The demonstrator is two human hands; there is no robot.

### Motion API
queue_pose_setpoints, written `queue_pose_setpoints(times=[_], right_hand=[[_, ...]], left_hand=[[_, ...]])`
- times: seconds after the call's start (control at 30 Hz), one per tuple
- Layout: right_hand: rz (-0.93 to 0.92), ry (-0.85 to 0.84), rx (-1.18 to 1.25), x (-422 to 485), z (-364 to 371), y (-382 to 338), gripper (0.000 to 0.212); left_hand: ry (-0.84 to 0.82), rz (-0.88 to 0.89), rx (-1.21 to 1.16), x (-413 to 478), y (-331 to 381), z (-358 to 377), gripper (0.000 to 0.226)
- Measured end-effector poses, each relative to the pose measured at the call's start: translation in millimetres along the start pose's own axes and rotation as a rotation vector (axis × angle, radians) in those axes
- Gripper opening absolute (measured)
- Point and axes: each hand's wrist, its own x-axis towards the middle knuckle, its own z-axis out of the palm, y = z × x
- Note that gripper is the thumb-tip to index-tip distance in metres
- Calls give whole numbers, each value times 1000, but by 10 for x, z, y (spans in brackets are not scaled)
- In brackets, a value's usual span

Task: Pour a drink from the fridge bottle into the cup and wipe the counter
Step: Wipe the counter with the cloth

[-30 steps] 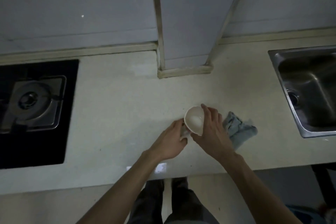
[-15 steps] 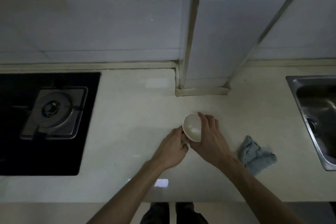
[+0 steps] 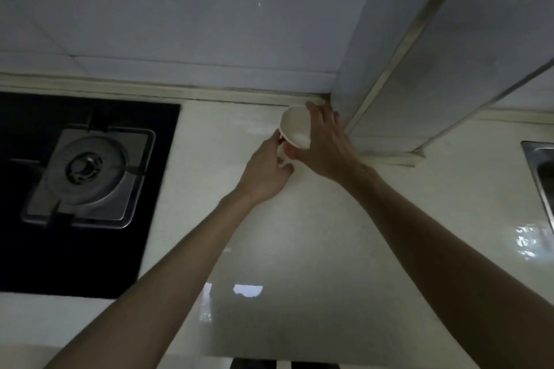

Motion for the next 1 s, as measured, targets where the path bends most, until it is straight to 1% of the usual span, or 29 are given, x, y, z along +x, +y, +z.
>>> queue_pose_setpoints(times=[0.13, 0.27, 0.43, 0.53, 0.6, 0.63, 0.67, 0.73, 0.8, 0.87, 1.0], right_hand=[[-3, 27, -24, 355, 79, 45, 95], [32, 12, -48, 561, 183, 102, 93], [95, 13, -58, 635, 270, 138, 93], [106, -10, -47, 592, 238, 104, 98], [108, 9, -58, 476, 172, 33, 100], [126, 15, -48, 367, 122, -25, 93], [132, 31, -29, 230, 81, -71, 82], [98, 113, -6, -154, 4, -153, 59], [105, 150, 22, -620, -33, -153, 47], [171, 104, 43, -1082, -4, -63, 41], [372, -13, 25, -1916, 101, 219, 38]], left_hand=[[53, 19, -17, 307, -47, -42, 64], [98, 77, -1, 510, -114, -1, 57], [86, 75, 34, 609, -173, 8, 62], [68, 72, 71, 562, -178, -23, 62], [32, 78, 114, 438, -224, -1, 64], [17, 82, 143, 359, -267, 24, 63], [0, 85, 172, 270, -311, 54, 61], [-67, 89, 220, 42, -358, 134, 53], [-170, 122, 273, -209, -336, 242, 47], [-290, 183, 333, -442, -298, 399, 45], [-491, 260, 447, -806, -179, 815, 41]])
